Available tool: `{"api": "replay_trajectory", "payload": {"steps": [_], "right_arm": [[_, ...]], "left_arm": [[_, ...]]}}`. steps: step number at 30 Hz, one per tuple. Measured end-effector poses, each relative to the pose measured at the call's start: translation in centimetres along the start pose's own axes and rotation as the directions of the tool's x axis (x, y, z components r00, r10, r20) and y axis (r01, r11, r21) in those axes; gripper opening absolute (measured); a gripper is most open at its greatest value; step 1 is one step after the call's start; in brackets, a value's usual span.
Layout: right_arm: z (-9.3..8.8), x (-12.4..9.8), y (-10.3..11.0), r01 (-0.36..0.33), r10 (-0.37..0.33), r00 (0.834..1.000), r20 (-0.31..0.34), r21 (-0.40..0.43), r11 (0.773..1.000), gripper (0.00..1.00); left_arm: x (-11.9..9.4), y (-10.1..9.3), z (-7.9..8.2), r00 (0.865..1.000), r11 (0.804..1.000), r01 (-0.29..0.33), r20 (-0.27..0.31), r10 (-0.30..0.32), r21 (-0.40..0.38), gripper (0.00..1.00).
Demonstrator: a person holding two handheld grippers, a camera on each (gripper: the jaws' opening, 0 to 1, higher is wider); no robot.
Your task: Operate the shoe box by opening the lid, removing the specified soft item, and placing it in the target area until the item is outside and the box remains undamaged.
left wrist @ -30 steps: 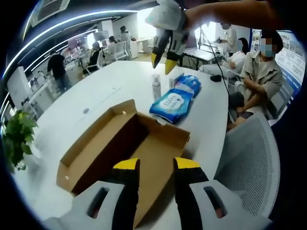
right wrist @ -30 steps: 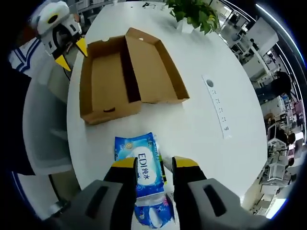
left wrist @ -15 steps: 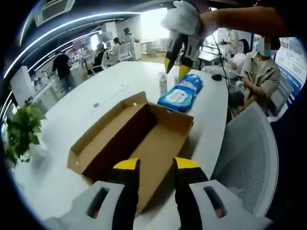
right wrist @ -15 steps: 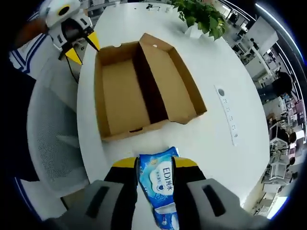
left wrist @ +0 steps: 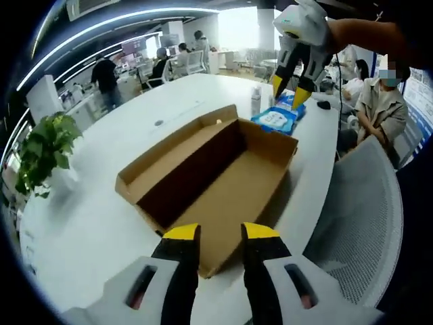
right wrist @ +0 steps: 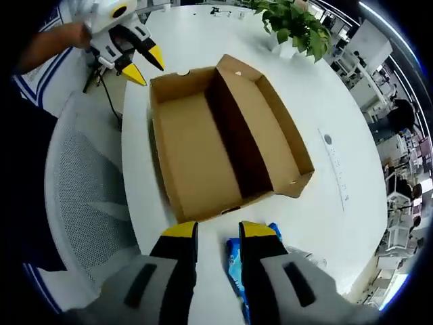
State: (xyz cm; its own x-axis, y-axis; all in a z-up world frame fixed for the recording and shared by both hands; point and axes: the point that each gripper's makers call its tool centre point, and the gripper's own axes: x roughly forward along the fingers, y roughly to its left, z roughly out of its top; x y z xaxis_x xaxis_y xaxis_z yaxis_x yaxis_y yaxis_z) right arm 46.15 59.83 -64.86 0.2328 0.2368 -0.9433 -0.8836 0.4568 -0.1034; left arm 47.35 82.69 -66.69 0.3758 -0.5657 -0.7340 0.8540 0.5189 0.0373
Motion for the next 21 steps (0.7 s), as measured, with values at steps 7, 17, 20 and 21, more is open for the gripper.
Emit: {"api": "replay_trajectory", "payload": {"steps": [7,17,20,21], "right_arm": [[2.0,0.6,0.8,0.027,-0.038,0.995,0.093,0.112,0.993,0.19],[2.1,1.9,1.8,0.061,-0.101,0.983,0.153,0.248,0.967,0.18],[2.5,1.8,1.8,0.051,-0.131,0.968,0.214,0.342,0.938,0.16],[2.4,1.8,1.8,0.056,-0.138,0.966,0.217,0.349,0.936,0.15]], "left_arm": [[-0.8,2.9,-1.8,0.998,0.992,-0.063,0.016,0.065,-0.106,0.22],[0.2,3.9,-4.5,0.996,0.971,-0.090,-0.027,0.087,-0.223,0.18],[1.0,3.5,-5.3,0.997,0.965,-0.071,-0.053,0.059,-0.252,0.11],[1.1,3.4,-5.3,0.997,0.963,-0.068,-0.052,0.056,-0.260,0.09]]}}
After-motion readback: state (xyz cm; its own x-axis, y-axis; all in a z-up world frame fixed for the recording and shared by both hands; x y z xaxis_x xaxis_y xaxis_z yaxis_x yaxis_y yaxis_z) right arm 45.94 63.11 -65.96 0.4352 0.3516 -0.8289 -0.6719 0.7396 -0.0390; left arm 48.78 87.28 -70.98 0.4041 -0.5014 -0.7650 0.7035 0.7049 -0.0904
